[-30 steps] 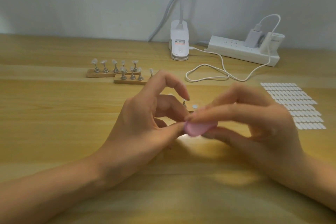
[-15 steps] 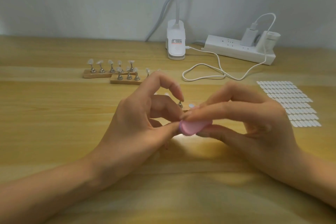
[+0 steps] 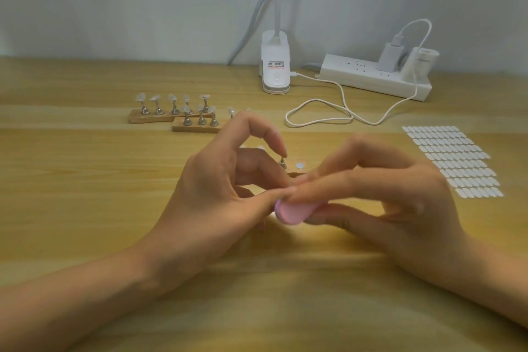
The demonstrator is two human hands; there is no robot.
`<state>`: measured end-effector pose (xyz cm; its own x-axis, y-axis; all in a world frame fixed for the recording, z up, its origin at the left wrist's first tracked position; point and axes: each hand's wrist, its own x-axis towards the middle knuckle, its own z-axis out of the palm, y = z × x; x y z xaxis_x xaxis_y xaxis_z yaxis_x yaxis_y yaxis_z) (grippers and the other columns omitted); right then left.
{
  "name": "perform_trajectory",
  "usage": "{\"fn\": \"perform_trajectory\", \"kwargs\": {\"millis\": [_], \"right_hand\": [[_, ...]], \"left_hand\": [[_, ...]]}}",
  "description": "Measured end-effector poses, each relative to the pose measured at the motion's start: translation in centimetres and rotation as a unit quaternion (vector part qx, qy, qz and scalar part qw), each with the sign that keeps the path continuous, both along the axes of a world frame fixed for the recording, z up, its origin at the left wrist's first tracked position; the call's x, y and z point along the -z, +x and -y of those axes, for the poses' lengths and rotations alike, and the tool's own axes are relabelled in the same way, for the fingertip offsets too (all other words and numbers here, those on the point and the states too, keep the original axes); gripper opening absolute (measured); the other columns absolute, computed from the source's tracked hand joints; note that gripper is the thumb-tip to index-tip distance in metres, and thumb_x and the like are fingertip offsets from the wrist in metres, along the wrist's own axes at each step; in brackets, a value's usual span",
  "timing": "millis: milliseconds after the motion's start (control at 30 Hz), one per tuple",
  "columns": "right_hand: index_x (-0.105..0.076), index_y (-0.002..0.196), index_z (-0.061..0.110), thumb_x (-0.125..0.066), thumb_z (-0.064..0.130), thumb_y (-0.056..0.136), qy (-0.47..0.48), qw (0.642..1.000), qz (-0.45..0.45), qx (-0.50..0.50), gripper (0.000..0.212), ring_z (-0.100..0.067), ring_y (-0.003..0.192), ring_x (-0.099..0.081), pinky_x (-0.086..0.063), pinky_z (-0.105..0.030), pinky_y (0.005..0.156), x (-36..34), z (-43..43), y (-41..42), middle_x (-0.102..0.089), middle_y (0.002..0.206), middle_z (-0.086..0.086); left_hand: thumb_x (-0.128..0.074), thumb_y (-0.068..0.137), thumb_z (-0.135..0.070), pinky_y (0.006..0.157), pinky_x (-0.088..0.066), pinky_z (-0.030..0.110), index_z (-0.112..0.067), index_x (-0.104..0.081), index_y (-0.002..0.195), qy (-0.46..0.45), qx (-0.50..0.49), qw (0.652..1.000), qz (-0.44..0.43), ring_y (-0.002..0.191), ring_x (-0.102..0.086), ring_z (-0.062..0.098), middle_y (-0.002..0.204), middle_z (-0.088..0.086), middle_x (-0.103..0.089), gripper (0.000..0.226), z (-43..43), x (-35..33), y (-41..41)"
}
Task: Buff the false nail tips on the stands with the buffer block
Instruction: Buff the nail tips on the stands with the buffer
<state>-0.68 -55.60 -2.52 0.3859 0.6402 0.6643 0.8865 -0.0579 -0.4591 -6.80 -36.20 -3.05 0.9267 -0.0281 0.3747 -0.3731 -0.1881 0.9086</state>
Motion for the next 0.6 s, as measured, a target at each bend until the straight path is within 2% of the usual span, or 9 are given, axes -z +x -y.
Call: {"fn": "perform_trajectory", "kwargs": {"millis": [133,200,267,300,367,433,467,533,600], "right_hand": [[-0.07,0.104,0.026,-0.076,0.02,0.085,0.027,0.999,-0.012,0.032,0.021,-0.017,0.091,-0.07,-0.055,-0.038,0.081,-0.4,0.3,0.2,-0.066,0.094,0.006],[-0.073,0.102,0.025,-0.076,0.022,0.084,0.003,1.0,0.001,0.021,0.018,-0.012,0.091,-0.069,-0.053,-0.038,0.081,-0.1,0.0,-0.2,-0.066,0.094,0.007],[-0.076,0.102,0.025,-0.074,0.023,0.086,-0.025,0.998,0.05,-0.009,0.016,-0.006,0.091,-0.064,-0.048,-0.033,0.082,0.2,-0.1,-0.8,-0.068,0.095,0.008],[-0.075,0.102,0.027,-0.074,0.023,0.086,-0.019,0.998,0.052,-0.01,0.016,-0.006,0.091,-0.063,-0.047,-0.031,0.083,0.1,0.0,-0.8,-0.068,0.096,0.008],[-0.073,0.1,0.031,-0.075,0.022,0.086,0.034,0.999,0.014,0.022,0.017,-0.012,0.092,-0.067,-0.051,-0.032,0.083,-0.4,0.4,-0.1,-0.067,0.097,0.007],[-0.071,0.101,0.029,-0.077,0.022,0.084,0.054,0.997,-0.019,0.048,0.02,-0.015,0.089,-0.068,-0.053,-0.037,0.081,-0.5,0.3,0.1,-0.065,0.093,0.008],[-0.071,0.102,0.027,-0.078,0.023,0.083,0.038,0.998,-0.021,0.043,0.021,-0.013,0.089,-0.068,-0.053,-0.037,0.081,-0.3,0.1,-0.1,-0.064,0.092,0.009],[-0.075,0.103,0.025,-0.076,0.024,0.084,-0.013,0.999,0.031,0.014,0.019,-0.006,0.09,-0.065,-0.05,-0.036,0.081,0.1,-0.3,-0.8,-0.067,0.093,0.01],[-0.076,0.102,0.024,-0.072,0.024,0.087,-0.031,0.997,0.077,-0.004,0.016,-0.004,0.09,-0.062,-0.046,-0.036,0.083,0.2,0.0,-1.2,-0.07,0.096,0.008]], "left_hand": [[-0.076,0.072,-0.025,0.045,-0.046,0.024,-0.03,-0.051,0.093,-0.01,0.002,1.0,-0.003,0.07,-0.074,0.015,0.073,0.0,-0.074,0.033,0.0,-0.1,0.0],[-0.077,0.071,-0.024,0.043,-0.046,0.031,-0.029,-0.051,0.094,-0.007,-0.001,1.0,-0.004,0.067,-0.072,0.01,0.073,0.0,-0.074,0.035,-0.1,-0.1,0.0],[-0.078,0.072,-0.02,0.049,-0.051,0.043,-0.028,-0.052,0.094,-0.012,-0.003,1.0,-0.006,0.067,-0.072,0.01,0.074,0.0,-0.074,0.036,-0.1,0.0,0.0],[-0.078,0.072,-0.021,0.051,-0.052,0.043,-0.029,-0.052,0.094,-0.015,-0.001,1.0,-0.004,0.069,-0.073,0.013,0.074,0.0,-0.074,0.035,-0.1,0.1,0.0],[-0.077,0.071,-0.025,0.046,-0.049,0.028,-0.032,-0.053,0.092,-0.027,0.002,1.0,-0.004,0.074,-0.075,0.019,0.075,0.001,-0.075,0.033,-0.1,0.0,0.0],[-0.078,0.07,-0.026,0.046,-0.046,0.022,-0.033,-0.053,0.091,-0.036,0.003,0.999,-0.008,0.073,-0.075,0.019,0.075,0.002,-0.075,0.033,-0.1,0.0,0.1],[-0.077,0.07,-0.025,0.045,-0.046,0.024,-0.032,-0.053,0.091,-0.034,0.003,0.999,-0.006,0.07,-0.073,0.016,0.074,0.002,-0.074,0.032,-0.1,0.0,0.1],[-0.074,0.071,-0.023,0.049,-0.05,0.037,-0.031,-0.054,0.092,-0.028,0.001,1.0,-0.001,0.067,-0.071,0.011,0.073,0.0,-0.073,0.031,-0.3,0.2,0.2],[-0.075,0.072,-0.023,0.055,-0.054,0.039,-0.032,-0.054,0.093,-0.029,0.006,1.0,0.004,0.069,-0.071,0.01,0.074,-0.001,-0.073,0.031,-0.3,0.2,0.1]]}}
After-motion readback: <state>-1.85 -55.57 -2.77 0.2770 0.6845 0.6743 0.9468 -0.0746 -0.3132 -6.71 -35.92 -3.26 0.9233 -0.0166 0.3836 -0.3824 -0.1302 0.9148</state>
